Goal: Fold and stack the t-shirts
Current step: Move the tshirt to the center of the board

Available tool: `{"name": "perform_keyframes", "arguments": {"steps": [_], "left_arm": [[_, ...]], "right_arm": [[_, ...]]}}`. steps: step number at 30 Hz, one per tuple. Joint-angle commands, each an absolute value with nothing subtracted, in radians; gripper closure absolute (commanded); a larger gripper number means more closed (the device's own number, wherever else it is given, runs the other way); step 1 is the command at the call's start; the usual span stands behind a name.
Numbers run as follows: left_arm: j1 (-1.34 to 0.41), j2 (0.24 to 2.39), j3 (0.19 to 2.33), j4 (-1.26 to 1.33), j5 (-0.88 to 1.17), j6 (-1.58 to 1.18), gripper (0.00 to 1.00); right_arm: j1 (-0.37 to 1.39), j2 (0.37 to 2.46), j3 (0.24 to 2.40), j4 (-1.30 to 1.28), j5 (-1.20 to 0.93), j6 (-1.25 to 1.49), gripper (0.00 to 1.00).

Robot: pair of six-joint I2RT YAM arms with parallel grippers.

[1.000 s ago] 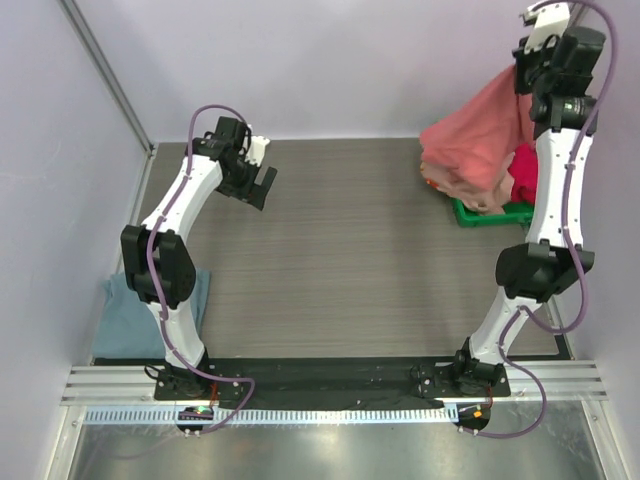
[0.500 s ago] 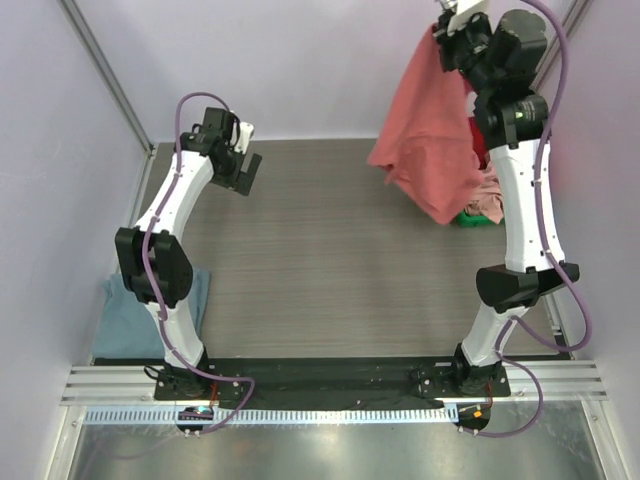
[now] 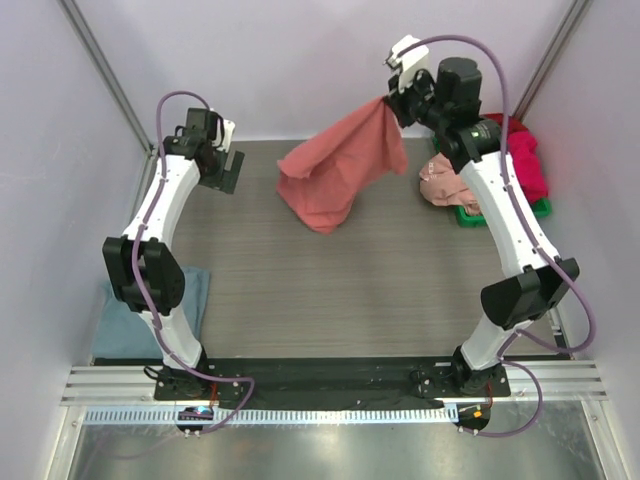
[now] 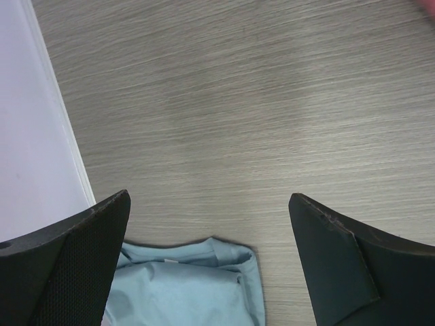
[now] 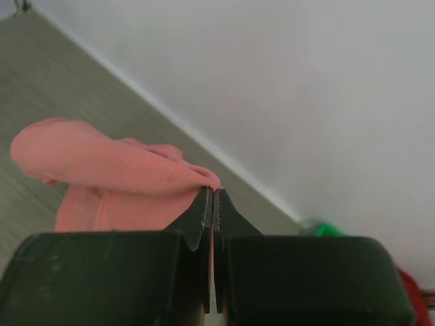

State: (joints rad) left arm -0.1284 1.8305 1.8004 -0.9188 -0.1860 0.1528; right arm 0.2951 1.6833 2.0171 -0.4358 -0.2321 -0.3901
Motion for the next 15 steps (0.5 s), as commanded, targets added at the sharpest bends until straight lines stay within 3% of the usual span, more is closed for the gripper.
{"name": "perform_keyframes", "arguments": {"steps": [1,2,3,6,15], "left_arm": [[-0.118,1.767,1.778,-0.877,-0.210,0.138,0.00],[-0.118,1.764,1.773,-0.877,-0.212,0.141,0.00],[-0.118,1.764,1.772,-0.879,-0.212,0.141,0.00],[-0.117,1.764,1.773,-0.884,-0.216,0.144,0.00],[-0.117,1.786,1.772,-0.891,-0.207,0.141,0.00]], "right_arm": [[0.299,1.707,1.959,-0.449,-0.311,-0.385,0.98],[0.304,1.726,1.960,-0.486,-0.324,-0.402,0.95],[0.305,1.747,1.973,-0.562,-0.337,-0.413,0.76],[0.311,1.793,1.970,-0.626,-0.293,-0.416,0.54],[0.230,1.859,1.908,-0.728,-0.059,-0.629,0.51]]}}
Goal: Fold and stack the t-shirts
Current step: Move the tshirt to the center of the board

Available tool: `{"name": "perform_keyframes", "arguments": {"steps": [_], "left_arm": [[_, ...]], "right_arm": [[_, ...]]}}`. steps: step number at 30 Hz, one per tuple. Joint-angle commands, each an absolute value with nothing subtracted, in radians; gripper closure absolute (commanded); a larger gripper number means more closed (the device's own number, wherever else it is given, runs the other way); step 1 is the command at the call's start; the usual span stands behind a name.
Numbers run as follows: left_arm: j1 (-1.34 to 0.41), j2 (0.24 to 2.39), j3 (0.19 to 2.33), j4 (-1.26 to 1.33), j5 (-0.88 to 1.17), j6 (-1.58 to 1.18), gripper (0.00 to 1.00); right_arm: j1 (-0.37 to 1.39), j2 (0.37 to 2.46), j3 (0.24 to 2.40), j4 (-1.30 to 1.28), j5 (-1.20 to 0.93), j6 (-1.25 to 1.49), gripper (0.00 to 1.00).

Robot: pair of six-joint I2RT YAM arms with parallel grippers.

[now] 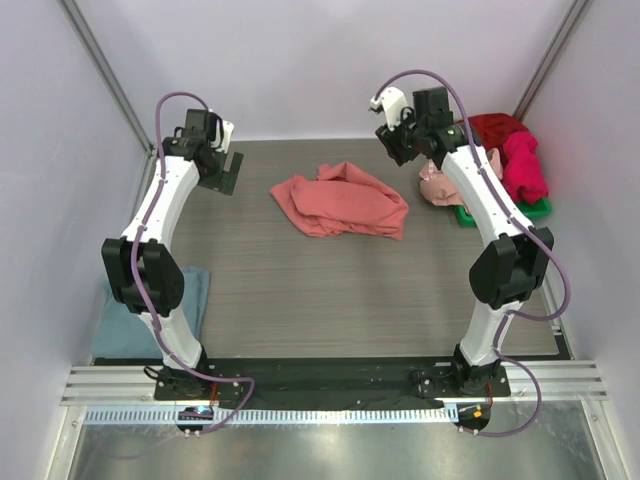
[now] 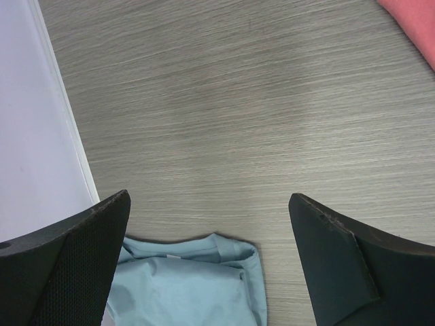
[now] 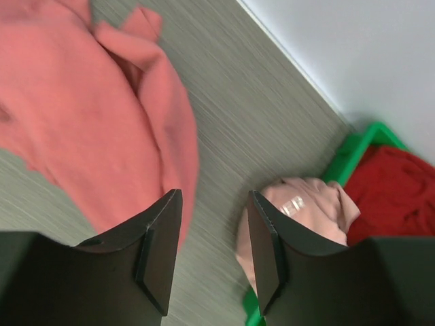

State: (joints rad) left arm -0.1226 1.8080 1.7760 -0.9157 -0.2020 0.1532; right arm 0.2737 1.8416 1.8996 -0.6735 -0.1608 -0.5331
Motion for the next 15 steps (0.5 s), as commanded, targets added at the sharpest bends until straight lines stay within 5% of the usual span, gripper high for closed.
{"name": "perform_keyframes", "arguments": {"steps": [1,15], "left_arm": [[-0.117,1.787,1.770,-0.890,-0.204,0.141,0.00],[-0.117,1.825,1.793,-0.896,-0.183,0.129,0.00]], "right_arm": [[0.219,1.870,1.911,-0.744,-0.043,-0.641,0.50],[0.037,2.120,2.069,-0.909,0.124,-0.699,0.39]]}}
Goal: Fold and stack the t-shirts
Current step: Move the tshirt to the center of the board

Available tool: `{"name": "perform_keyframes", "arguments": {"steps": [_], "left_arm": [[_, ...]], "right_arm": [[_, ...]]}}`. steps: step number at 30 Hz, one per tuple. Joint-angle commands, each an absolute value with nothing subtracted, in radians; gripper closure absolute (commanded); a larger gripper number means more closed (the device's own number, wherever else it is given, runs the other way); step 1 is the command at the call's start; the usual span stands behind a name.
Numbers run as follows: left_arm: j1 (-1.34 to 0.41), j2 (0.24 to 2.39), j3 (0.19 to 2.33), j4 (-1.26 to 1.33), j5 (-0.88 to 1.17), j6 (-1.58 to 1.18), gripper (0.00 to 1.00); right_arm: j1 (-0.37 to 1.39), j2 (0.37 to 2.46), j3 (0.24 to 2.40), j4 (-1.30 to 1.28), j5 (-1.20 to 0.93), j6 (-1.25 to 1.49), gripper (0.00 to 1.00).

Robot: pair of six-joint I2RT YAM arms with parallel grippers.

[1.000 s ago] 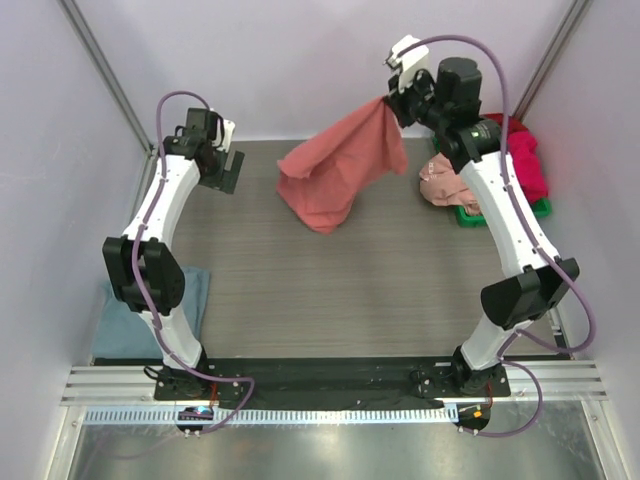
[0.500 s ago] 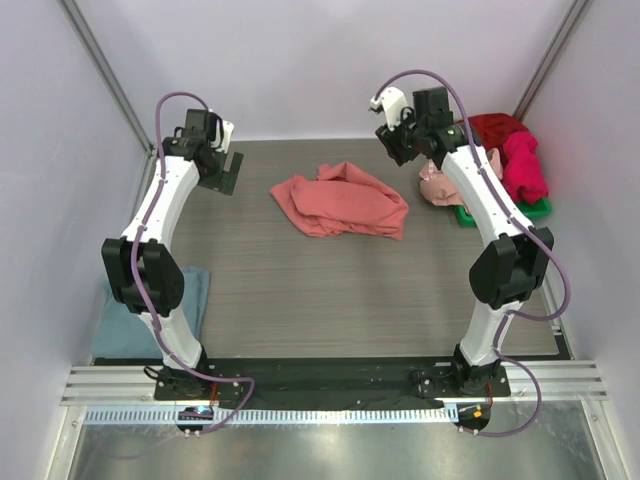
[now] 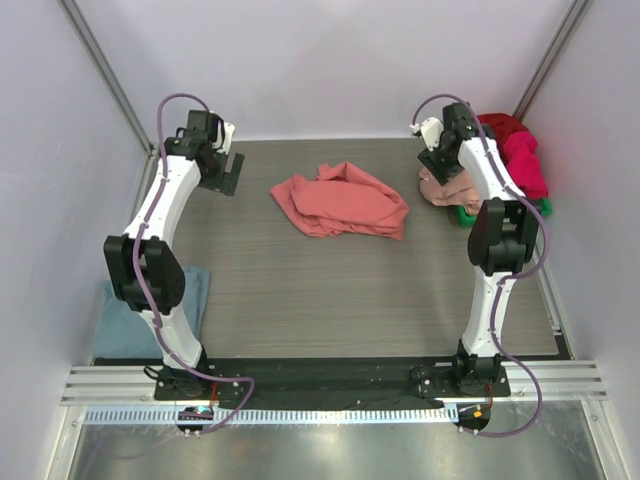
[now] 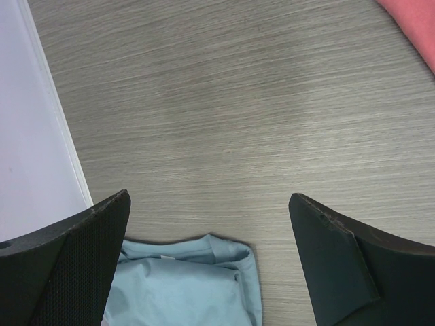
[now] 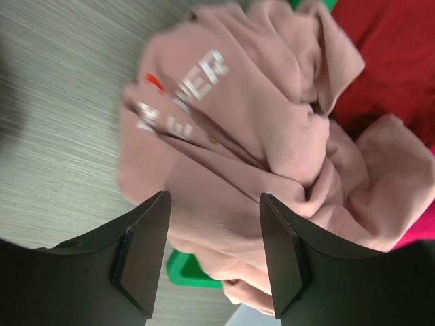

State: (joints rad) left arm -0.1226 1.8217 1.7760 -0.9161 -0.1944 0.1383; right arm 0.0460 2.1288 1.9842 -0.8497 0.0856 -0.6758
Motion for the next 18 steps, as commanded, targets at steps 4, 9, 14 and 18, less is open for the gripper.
{"name": "perform_keyframes", "arguments": {"steps": [4,9,14,18], "left_arm": [[-0.117,1.825,1.790,-0.896,-0.184,0.130,0.00],[-0.117,1.828,1.787,-0.896,-0.184,0.127,0.00],[-0.117,1.838,1.793,-0.894,-0.175,0.123,0.00],[-0.117,1.850,1.807,-0.896,-0.158,0.114,0.00]], "right_arm": [[0.031,2.148,2.083,-0.942,0.144,-0.710,0.39],[0.026,2.158,2.094,-0.969,0.155,-0.724,0.89],[0.012,2.134,2.207,-0.968,0.166,-0.710,0.98],[-0.078,2.140,2.409,-0.924,0.218,-0.718,0.99]]}}
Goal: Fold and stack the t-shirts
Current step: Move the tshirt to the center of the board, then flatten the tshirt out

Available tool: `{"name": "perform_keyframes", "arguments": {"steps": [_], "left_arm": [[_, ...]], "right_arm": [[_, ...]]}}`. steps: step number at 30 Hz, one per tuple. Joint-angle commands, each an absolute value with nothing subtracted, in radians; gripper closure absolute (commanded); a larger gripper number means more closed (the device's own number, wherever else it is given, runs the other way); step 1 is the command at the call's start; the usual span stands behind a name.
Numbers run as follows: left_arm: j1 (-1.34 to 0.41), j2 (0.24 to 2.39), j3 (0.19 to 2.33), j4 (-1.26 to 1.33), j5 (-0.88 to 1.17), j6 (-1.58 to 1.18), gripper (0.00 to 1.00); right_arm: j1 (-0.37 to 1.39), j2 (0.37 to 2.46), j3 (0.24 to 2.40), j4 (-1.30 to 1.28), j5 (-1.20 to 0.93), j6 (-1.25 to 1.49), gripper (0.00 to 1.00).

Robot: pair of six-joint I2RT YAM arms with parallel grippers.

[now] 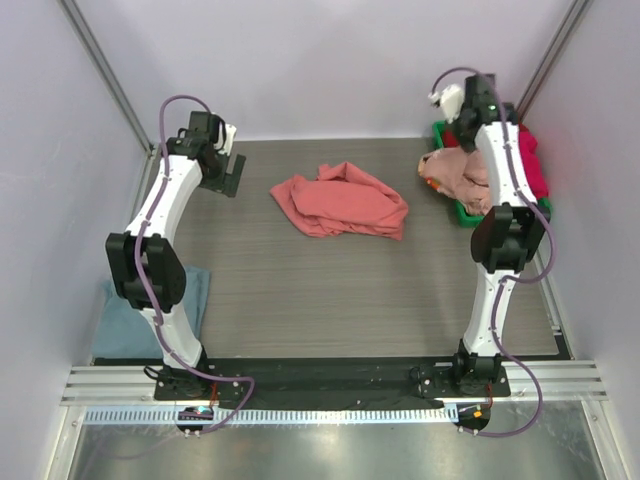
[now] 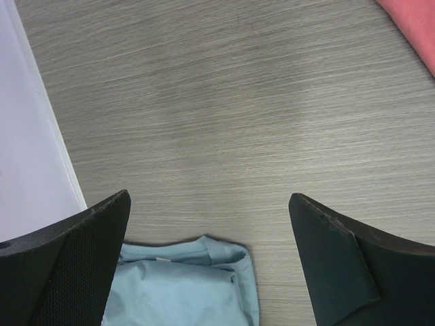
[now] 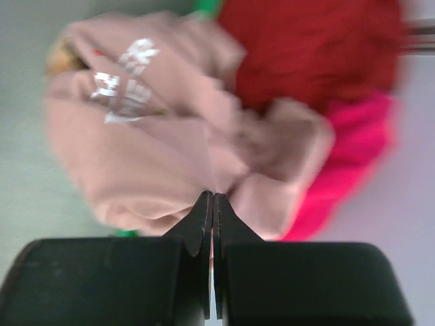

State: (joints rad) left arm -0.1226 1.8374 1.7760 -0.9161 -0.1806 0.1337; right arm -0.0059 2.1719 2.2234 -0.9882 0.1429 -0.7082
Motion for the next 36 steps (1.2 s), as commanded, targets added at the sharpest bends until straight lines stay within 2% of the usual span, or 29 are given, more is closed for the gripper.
{"name": "perform_keyframes", "arguments": {"steps": [1,3,10,12,14,15,17,22,26,31,36], "left_arm": [[-0.117,1.851,1.810,-0.894,-0.155,0.114,0.00],[-0.117,1.859,1.818,-0.896,-0.147,0.107,0.00],[-0.118,1.891,1.861,-0.907,-0.109,0.089,0.00],[-0.118,1.893,1.865,-0.910,-0.106,0.089,0.00],[-0.118,1.890,1.864,-0.910,-0.109,0.089,0.00],[-0.118,1.881,1.862,-0.911,-0.112,0.090,0.00],[-0.118,1.865,1.855,-0.910,-0.118,0.090,0.00],[-0.118,1.836,1.832,-0.903,-0.123,0.117,0.00],[-0.118,1.818,1.798,-0.916,-0.110,0.124,0.00],[-0.117,1.769,1.749,-0.919,-0.130,0.153,0.00],[-0.117,1.764,1.727,-0.917,-0.155,0.150,0.00]], "right_arm": [[-0.098,2.144,2.449,-0.908,0.228,-0.724,0.99],[-0.156,2.149,2.502,-0.827,0.277,-0.773,0.99],[-0.248,2.177,2.456,-0.689,0.396,-0.865,0.99],[-0.239,2.191,2.441,-0.686,0.440,-0.833,0.69],[-0.216,2.165,2.421,-0.687,0.422,-0.786,0.52],[-0.183,2.107,2.398,-0.692,0.341,-0.755,0.39],[-0.126,2.027,2.296,-0.707,0.226,-0.729,0.34],[0.127,1.803,1.966,-0.765,-0.064,-0.810,0.35],[0.251,1.779,1.765,-0.857,-0.253,-0.781,0.47],[0.302,1.729,1.623,-0.861,-0.307,-0.808,0.51],[0.305,1.661,1.468,-0.942,-0.333,-0.946,0.55]]}}
